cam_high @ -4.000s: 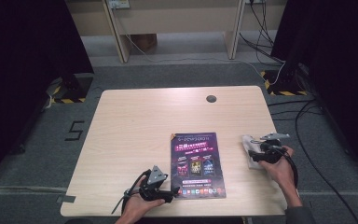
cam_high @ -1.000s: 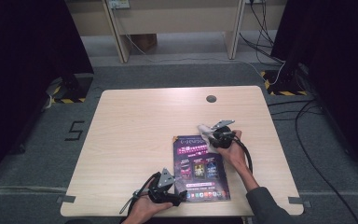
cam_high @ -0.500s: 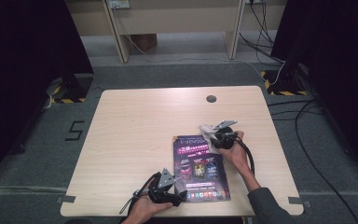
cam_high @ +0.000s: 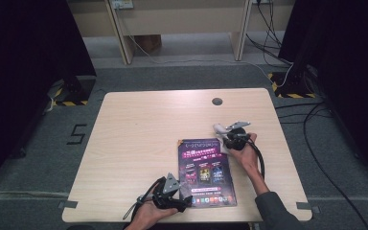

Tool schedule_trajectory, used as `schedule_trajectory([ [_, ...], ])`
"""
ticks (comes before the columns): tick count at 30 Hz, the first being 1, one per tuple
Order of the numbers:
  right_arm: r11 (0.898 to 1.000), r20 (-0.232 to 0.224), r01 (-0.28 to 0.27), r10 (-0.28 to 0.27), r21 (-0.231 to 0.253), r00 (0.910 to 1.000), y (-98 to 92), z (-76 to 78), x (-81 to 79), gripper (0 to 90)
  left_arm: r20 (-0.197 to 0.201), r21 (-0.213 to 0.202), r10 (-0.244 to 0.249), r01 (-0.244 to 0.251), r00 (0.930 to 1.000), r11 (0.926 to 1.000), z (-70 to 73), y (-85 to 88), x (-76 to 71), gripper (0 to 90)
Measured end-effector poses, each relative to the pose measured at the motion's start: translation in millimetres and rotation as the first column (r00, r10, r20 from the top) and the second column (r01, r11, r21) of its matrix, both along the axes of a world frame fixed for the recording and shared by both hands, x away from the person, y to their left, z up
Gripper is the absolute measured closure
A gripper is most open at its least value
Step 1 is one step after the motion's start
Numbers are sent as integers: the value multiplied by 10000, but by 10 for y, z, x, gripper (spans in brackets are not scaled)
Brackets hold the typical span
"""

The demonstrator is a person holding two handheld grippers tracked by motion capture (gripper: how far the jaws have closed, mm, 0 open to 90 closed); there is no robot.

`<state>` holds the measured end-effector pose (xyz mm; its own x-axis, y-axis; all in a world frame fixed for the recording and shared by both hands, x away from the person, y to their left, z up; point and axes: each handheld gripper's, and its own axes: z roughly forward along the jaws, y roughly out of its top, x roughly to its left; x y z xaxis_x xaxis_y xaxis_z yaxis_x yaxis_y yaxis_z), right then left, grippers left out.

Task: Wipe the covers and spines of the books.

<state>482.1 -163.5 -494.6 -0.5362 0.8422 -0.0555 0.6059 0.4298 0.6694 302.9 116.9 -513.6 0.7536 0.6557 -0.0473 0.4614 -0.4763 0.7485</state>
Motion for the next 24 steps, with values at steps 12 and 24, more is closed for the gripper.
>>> schedule_trajectory([
  [12, 9881, -154, -1537, 1537, -26, 9880, 484, -1, -154, 790, 53, 83, -47, 46, 10000, 10000, 5, -5, -1, 262],
  [24, 9973, -110, -731, 732, 123, 9973, 279, -8, -60, 788, 42, 49, -40, 39, 10000, 10000, 3, -5, 1, 262],
])
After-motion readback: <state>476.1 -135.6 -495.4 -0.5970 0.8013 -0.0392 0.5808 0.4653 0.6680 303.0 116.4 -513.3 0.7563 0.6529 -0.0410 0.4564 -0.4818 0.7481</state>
